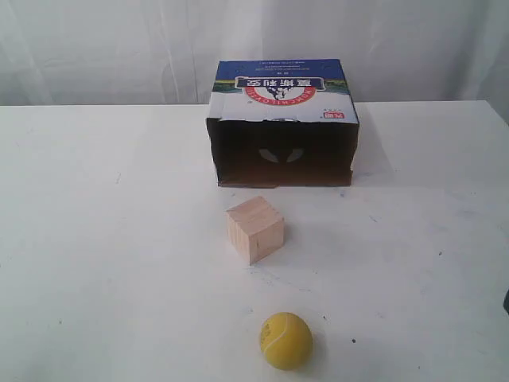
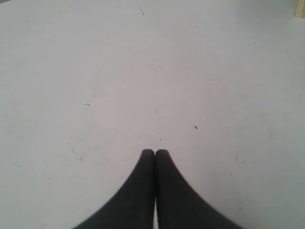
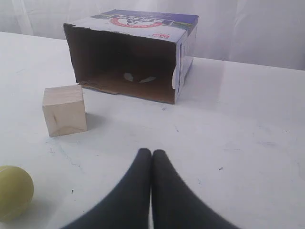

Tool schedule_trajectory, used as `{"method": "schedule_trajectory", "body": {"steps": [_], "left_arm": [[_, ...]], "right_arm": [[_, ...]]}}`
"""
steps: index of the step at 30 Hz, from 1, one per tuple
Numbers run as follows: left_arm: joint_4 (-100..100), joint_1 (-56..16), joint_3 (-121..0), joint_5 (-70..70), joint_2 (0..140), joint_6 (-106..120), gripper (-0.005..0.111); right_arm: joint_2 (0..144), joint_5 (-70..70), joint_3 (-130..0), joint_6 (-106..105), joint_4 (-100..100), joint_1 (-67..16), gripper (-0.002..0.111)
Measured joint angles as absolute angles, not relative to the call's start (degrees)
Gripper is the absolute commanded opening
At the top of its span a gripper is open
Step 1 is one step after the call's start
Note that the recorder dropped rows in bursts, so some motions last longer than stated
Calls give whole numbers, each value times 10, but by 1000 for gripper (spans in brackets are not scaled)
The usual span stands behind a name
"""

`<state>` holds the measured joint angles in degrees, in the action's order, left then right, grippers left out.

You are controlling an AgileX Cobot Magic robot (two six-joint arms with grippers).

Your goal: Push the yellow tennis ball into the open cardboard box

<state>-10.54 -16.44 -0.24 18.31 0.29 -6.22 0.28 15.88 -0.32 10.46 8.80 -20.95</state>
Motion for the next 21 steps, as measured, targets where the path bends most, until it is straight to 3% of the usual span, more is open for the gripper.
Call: {"method": "schedule_trajectory", "body": {"steps": [21], "left_arm": [[-105,-164,-2,183,3,-62,0]], "right_arm": [[3,144,-3,105,87,-209,0]]}}
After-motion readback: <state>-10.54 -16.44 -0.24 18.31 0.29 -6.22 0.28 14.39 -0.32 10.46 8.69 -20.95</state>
